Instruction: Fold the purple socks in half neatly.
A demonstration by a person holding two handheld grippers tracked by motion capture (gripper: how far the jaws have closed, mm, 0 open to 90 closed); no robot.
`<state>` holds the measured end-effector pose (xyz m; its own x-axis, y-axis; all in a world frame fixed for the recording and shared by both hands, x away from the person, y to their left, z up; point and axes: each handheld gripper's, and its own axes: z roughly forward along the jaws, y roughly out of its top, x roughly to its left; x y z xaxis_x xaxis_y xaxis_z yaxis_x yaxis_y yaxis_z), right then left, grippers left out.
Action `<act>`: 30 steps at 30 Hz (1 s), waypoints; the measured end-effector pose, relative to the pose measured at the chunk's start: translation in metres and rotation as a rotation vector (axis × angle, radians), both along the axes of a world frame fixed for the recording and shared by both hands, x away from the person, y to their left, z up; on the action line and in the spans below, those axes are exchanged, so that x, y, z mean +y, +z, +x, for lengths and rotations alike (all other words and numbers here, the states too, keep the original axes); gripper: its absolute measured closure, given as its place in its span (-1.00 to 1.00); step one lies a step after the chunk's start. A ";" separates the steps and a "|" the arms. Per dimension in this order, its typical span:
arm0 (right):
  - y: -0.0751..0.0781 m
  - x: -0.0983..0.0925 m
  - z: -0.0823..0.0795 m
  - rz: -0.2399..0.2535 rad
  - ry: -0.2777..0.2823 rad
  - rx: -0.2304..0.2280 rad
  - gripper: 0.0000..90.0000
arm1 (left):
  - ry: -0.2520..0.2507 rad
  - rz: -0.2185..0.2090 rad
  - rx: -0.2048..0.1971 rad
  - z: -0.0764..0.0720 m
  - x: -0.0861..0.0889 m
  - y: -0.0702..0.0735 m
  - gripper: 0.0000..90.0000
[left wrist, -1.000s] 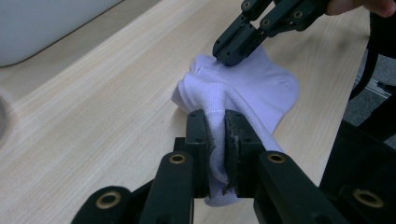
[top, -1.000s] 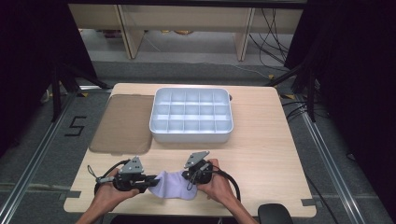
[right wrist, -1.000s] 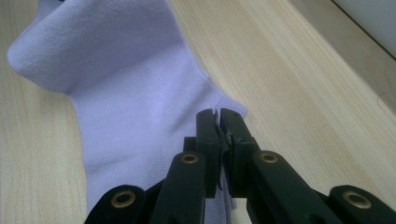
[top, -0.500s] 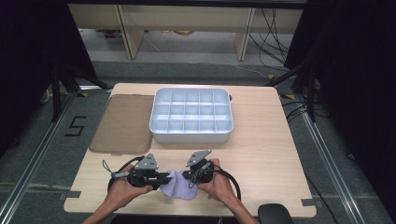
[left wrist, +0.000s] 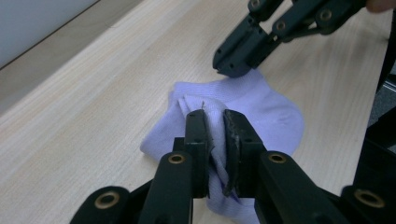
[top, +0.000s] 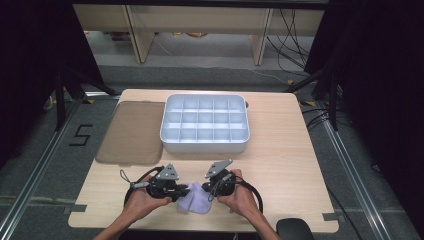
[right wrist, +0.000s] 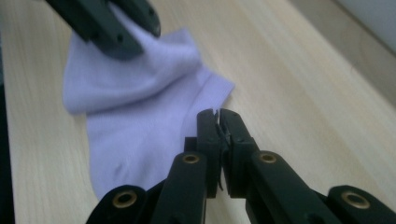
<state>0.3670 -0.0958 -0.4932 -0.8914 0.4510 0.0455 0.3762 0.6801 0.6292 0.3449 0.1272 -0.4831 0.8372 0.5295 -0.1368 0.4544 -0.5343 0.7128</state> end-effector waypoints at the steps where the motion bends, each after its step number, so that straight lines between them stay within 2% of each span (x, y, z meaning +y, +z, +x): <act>1: 0.000 0.000 0.000 0.000 0.000 0.000 0.95 | 0.000 0.000 0.000 0.000 0.000 0.000 0.77; 4: -0.001 0.002 -0.001 -0.025 0.014 0.004 0.96 | 0.007 -0.004 -0.005 0.003 -0.003 -0.001 0.77; 6: -0.002 0.002 -0.001 -0.022 0.014 0.007 0.96 | 0.012 -0.005 -0.005 0.003 -0.004 -0.001 0.76; 7: -0.002 0.002 -0.001 -0.022 0.014 0.007 0.96 | 0.002 0.017 -0.008 0.005 -0.004 -0.001 0.76; 8: -0.002 0.002 -0.001 -0.025 0.014 0.001 0.96 | 0.027 -0.004 -0.001 0.004 -0.008 -0.003 0.76; 9: -0.003 0.002 -0.001 -0.018 0.015 0.000 0.96 | -0.009 0.025 -0.013 0.006 -0.008 -0.003 0.76; 10: -0.003 0.002 -0.001 -0.019 0.012 -0.001 0.96 | 0.007 0.010 -0.006 0.006 -0.011 -0.005 0.77; 12: -0.003 0.002 -0.001 -0.018 0.011 -0.001 0.96 | 0.014 0.013 -0.002 0.006 -0.014 -0.006 0.76; 14: -0.002 0.001 -0.001 -0.025 0.009 0.004 0.94 | -0.004 0.026 -0.007 0.006 -0.013 -0.006 0.75; 15: -0.002 0.002 -0.002 -0.015 -0.005 0.022 0.93 | -0.003 0.023 -0.007 0.005 -0.014 -0.008 0.74; 16: -0.002 0.000 -0.001 -0.005 -0.001 0.004 0.92 | -0.002 0.021 -0.002 0.005 -0.016 -0.009 0.72; 18: 0.001 -0.002 -0.002 0.001 -0.014 0.017 0.92 | -0.010 0.020 -0.003 0.004 -0.017 -0.009 0.68; 19: 0.001 -0.003 -0.002 0.015 -0.010 0.000 0.92 | -0.017 0.020 -0.004 0.004 -0.016 -0.009 0.66; 20: 0.003 -0.005 -0.003 0.009 -0.023 0.019 0.92 | -0.009 0.013 -0.001 0.005 -0.016 -0.009 0.63; 21: 0.004 -0.007 -0.004 0.007 -0.019 0.012 0.92 | -0.009 0.013 -0.001 0.005 -0.016 -0.009 0.57; 22: 0.004 -0.008 -0.004 0.024 -0.012 -0.005 0.92 | 0.008 -0.035 0.012 0.003 -0.017 -0.007 0.51; 25: 0.006 -0.011 -0.005 0.017 -0.013 0.003 0.92 | 0.001 -0.048 0.016 0.003 -0.017 -0.004 0.35; 26: 0.005 -0.012 -0.005 0.026 -0.017 0.004 0.92 | 0.002 -0.071 0.019 0.003 -0.016 -0.003 0.35; 29: 0.007 -0.014 -0.008 0.022 -0.006 0.012 0.92 | -0.009 -0.093 0.016 0.002 -0.015 0.004 0.20; 30: 0.008 -0.014 -0.010 0.008 -0.016 0.026 0.92 | -0.006 -0.082 0.015 0.002 -0.014 0.005 0.16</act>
<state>0.3574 -0.1099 -0.4850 -0.8823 0.4651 0.0722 0.4036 0.6688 0.6243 0.3471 0.1135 -0.4783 0.8378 0.5110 -0.1920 0.4623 -0.4769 0.7476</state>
